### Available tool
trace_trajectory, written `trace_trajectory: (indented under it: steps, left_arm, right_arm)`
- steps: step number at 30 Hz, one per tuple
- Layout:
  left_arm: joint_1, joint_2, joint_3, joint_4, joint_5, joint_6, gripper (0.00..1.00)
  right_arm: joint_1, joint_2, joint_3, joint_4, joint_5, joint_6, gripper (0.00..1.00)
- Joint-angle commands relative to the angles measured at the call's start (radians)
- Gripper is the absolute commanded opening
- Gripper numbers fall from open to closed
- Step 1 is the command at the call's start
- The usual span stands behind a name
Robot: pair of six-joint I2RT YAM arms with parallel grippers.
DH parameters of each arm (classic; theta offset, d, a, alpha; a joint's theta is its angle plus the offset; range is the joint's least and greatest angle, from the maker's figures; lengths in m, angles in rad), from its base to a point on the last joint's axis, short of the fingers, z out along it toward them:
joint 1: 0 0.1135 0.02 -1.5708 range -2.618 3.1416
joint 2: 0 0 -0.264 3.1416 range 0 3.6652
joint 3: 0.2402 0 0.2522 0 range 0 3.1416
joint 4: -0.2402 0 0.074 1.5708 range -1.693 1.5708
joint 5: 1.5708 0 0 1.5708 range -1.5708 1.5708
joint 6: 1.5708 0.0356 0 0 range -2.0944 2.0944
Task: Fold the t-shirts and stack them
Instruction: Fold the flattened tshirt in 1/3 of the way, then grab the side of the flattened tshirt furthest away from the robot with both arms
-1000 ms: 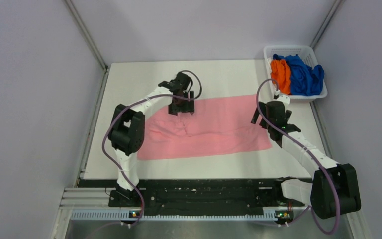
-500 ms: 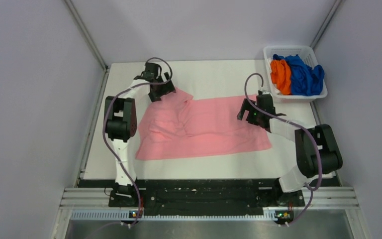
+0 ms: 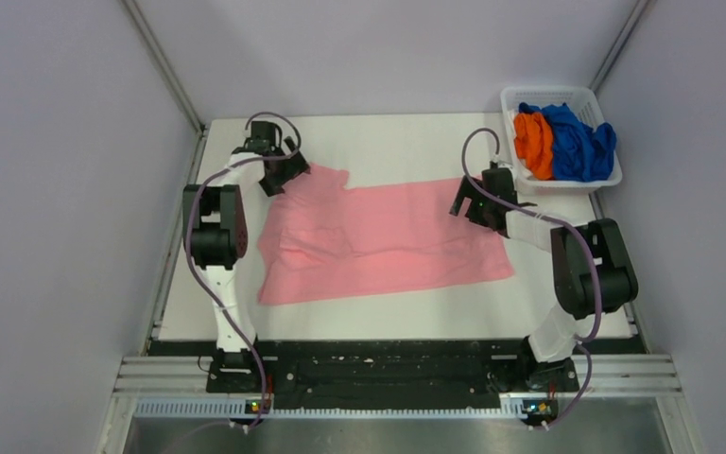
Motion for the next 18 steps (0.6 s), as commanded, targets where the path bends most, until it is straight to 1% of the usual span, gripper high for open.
trace_trajectory:
  steps: [1,3,5,8,10,12,14,16,18]
  left_arm:
    - [0.013,-0.036,0.02,-0.025,-0.009,0.038,0.99]
    - [0.013,-0.038,0.06,-0.014,0.0,0.052,0.99]
    - [0.012,-0.026,0.099,0.006,-0.03,0.064,0.99]
    - [0.012,0.035,0.194,0.016,-0.062,0.1,0.99]
    - [0.011,0.114,0.308,-0.025,-0.062,0.134,0.99]
    - [0.011,0.21,0.478,-0.068,-0.056,0.178,0.99]
    - [0.01,0.295,0.611,-0.112,-0.019,0.215,0.98]
    - [0.01,0.364,0.685,-0.13,-0.001,0.231,0.95]
    - [0.009,0.381,0.695,-0.121,0.01,0.24,0.93]
  right_arm:
    - [-0.007,0.003,0.095,0.027,-0.014,-0.048,0.99]
    - [-0.008,0.001,0.132,0.04,-0.019,-0.068,0.99]
    - [-0.007,0.002,0.162,0.059,-0.008,-0.083,0.99]
    - [-0.007,0.029,0.206,0.071,0.018,-0.1,0.99]
    - [-0.007,0.054,0.239,0.058,0.014,-0.109,0.99]
    - [-0.007,0.073,0.264,0.049,0.013,-0.111,0.99]
    - [-0.007,0.085,0.274,0.048,0.016,-0.111,0.99]
    - [-0.007,0.087,0.279,0.046,0.019,-0.114,0.99]
    - [-0.007,0.086,0.278,0.044,0.025,-0.117,0.99]
